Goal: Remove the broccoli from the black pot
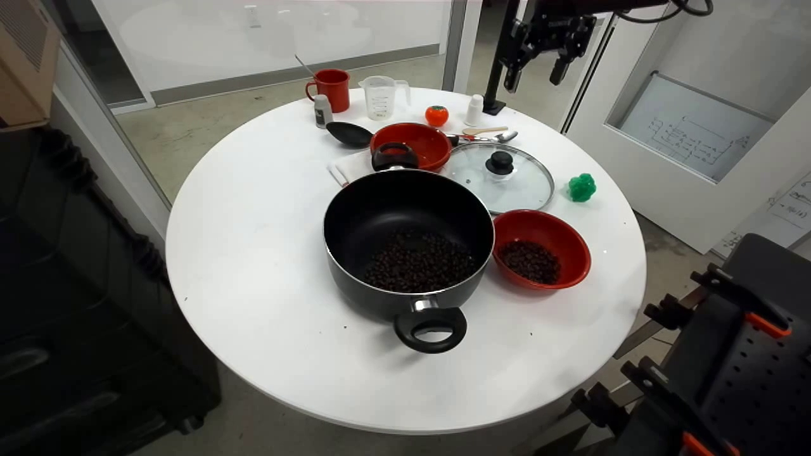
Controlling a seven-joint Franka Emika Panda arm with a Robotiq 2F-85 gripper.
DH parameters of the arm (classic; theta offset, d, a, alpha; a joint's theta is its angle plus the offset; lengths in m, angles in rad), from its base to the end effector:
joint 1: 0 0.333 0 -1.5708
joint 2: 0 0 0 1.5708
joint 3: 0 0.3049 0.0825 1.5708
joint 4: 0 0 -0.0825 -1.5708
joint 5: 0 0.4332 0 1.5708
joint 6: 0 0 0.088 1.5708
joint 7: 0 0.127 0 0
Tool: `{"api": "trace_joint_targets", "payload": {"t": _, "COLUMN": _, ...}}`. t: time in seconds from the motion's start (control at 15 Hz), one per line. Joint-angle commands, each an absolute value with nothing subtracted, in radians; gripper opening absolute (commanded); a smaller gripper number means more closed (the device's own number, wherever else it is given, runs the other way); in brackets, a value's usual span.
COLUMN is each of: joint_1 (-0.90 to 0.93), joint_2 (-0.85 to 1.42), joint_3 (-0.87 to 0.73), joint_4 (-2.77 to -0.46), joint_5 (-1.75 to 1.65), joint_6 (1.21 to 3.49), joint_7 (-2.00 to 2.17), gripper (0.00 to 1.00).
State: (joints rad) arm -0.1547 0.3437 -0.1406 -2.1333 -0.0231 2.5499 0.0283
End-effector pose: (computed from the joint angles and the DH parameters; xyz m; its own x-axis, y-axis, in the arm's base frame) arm 0.5831 -0.1795 0.1840 0.9547 -0.2877 0.0765 -0.2924 -0.9545 0.0593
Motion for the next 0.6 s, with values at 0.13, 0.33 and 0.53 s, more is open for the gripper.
{"api": "trace_joint_targets", "payload": {"t": 0.13, "joint_1": -0.117, "joint_2": 0.262, "joint_3": -0.122, "joint_4": -2.183, "joint_5": -0.037, "joint_6": 2.547, "joint_7": 0.019, "gripper": 1.00}}
{"api": "trace_joint_targets", "payload": {"t": 0.33, "joint_1": -0.116, "joint_2": 0.245, "joint_3": -0.123, "joint_4": -2.200, "joint_5": -0.040, "joint_6": 2.547, "joint_7": 0.013, "gripper": 1.00}}
{"api": "trace_joint_targets", "payload": {"t": 0.53, "joint_1": -0.119, "joint_2": 0.245, "joint_3": -0.123, "joint_4": -2.204, "joint_5": -0.040, "joint_6": 2.547, "joint_7": 0.010, "gripper": 1.00}}
